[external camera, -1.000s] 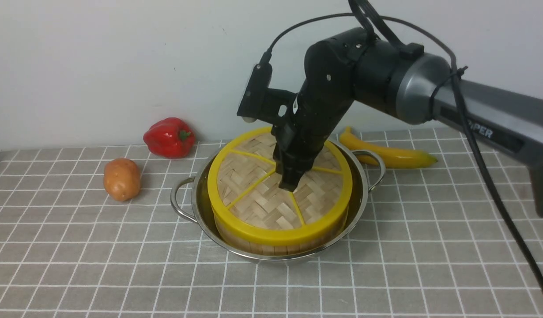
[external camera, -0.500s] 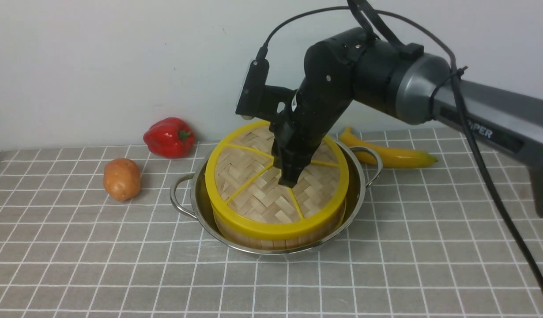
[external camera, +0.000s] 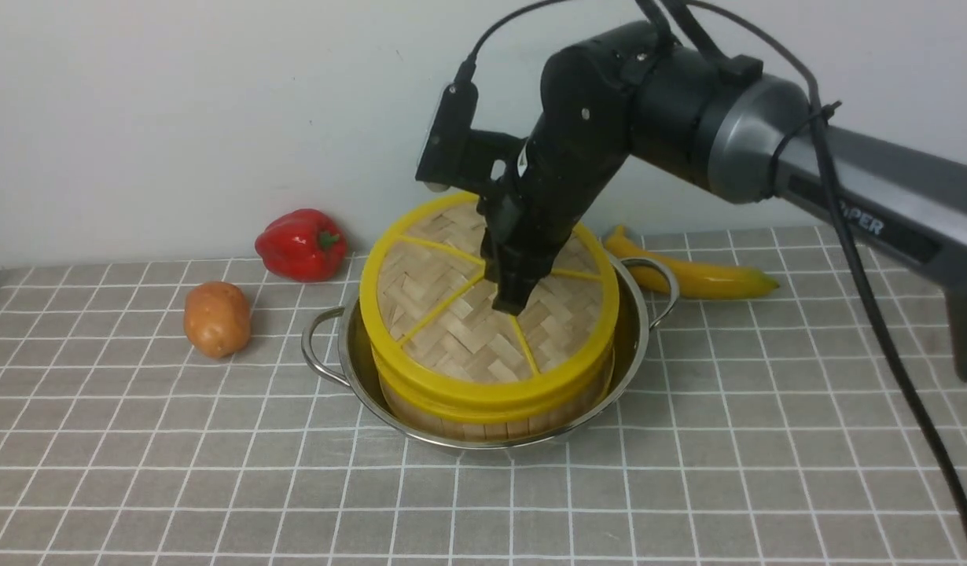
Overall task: Place the steamer in the pot on the grey tablecloth, and put the lid on the steamer.
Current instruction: 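Place the bamboo steamer lid onto the steamer basket in the pot with the right gripper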
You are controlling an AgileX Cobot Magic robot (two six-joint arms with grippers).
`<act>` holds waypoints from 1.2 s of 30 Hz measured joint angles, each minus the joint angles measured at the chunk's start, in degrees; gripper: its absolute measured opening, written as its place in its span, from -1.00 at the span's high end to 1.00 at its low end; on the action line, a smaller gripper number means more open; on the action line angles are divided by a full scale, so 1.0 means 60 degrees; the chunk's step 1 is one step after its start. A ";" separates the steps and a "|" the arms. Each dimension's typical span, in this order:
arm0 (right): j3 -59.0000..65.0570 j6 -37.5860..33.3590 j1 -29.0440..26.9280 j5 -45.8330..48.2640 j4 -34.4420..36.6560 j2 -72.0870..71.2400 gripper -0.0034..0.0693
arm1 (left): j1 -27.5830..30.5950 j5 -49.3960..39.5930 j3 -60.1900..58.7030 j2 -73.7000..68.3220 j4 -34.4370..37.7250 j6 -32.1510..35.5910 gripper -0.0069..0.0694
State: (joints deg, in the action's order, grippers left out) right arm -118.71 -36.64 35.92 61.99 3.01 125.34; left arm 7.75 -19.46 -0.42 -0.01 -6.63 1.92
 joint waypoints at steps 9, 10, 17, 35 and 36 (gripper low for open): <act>-0.0158 0.0030 0.0000 0.0442 0.0085 0.0124 0.51 | 0.0000 0.0000 0.0000 0.0000 -0.0002 0.0000 0.18; -0.0158 0.0030 0.0000 0.0401 0.0085 0.0132 0.51 | 0.0000 0.0000 0.0000 0.0000 -0.0002 0.0000 0.18; -0.0158 0.0030 0.0000 0.0382 0.0077 -0.0076 0.51 | 0.0000 0.0000 0.0000 0.0000 -0.0002 0.0000 0.18; -0.0265 0.1602 0.0000 0.1475 0.1391 -0.0835 0.51 | 0.0000 0.0000 0.0000 0.0000 -0.0002 0.0000 0.18; -0.0265 0.1501 0.0000 0.1475 0.1532 -0.0835 0.51 | 0.0000 0.0000 0.0000 0.0000 -0.0002 0.0000 0.18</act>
State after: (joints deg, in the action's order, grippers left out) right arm -120.30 -27.63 35.92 70.84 12.20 120.33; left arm 7.75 -19.46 -0.42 -0.01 -6.64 1.92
